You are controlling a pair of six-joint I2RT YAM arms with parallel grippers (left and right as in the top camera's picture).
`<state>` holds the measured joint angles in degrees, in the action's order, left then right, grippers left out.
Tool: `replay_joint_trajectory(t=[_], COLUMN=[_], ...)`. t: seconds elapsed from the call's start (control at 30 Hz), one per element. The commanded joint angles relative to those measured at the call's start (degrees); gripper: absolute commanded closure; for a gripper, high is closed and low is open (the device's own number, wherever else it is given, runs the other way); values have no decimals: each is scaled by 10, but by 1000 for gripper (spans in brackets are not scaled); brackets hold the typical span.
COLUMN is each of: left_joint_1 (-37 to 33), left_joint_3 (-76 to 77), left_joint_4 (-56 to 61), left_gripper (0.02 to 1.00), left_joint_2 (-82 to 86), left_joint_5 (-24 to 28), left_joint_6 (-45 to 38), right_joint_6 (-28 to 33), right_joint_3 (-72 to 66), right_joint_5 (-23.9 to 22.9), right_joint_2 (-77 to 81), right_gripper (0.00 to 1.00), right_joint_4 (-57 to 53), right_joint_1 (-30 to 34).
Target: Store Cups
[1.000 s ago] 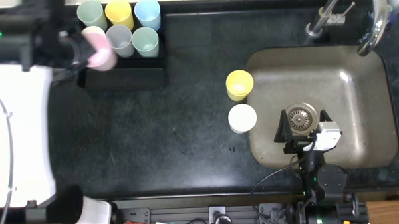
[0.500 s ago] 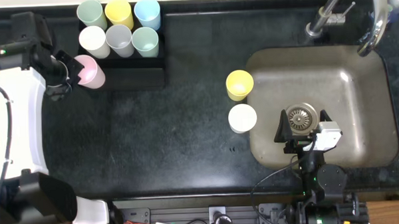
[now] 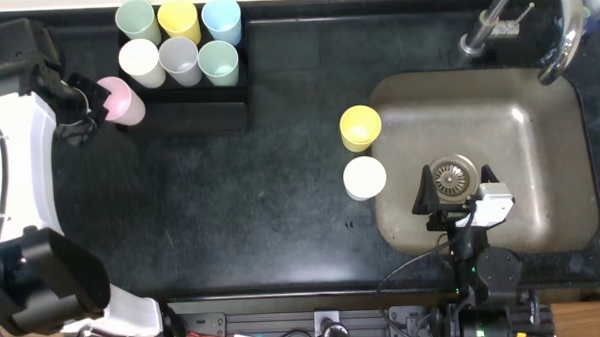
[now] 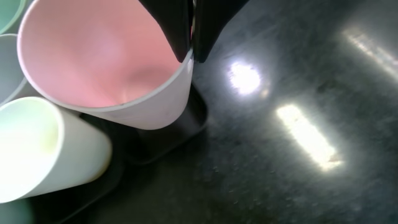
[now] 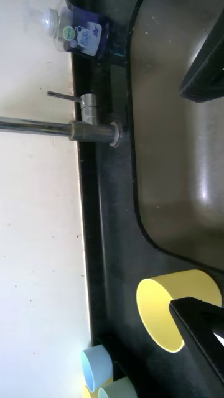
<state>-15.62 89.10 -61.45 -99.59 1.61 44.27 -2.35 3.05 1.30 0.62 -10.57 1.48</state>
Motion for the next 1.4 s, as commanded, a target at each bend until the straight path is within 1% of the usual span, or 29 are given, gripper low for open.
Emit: replay_joint_trajectory(t=[0.03,0.8,0.97,1.4], left_joint_1=[2,4,5,11], left_joint_3=[5,5,5,5], left_joint_4=[14,41,44,71], left_gripper=[982,982,982,982], left_joint_2=[-12,-71,-83,-108], left_joint_5=[16,9,-2,-2], left_joint_6=[12,12,12,13], right_joint_6=[-3,-3,-3,-3], right_joint_3=[-1,-1,-1,-1], right_joint_5=[4,4,4,4], right_joint_2=[-4,-4,-4,-4], right_gripper=[5,3,3,3], right_joint_4=[3,3,3,3], right_joint_1=[0,0,0,0])
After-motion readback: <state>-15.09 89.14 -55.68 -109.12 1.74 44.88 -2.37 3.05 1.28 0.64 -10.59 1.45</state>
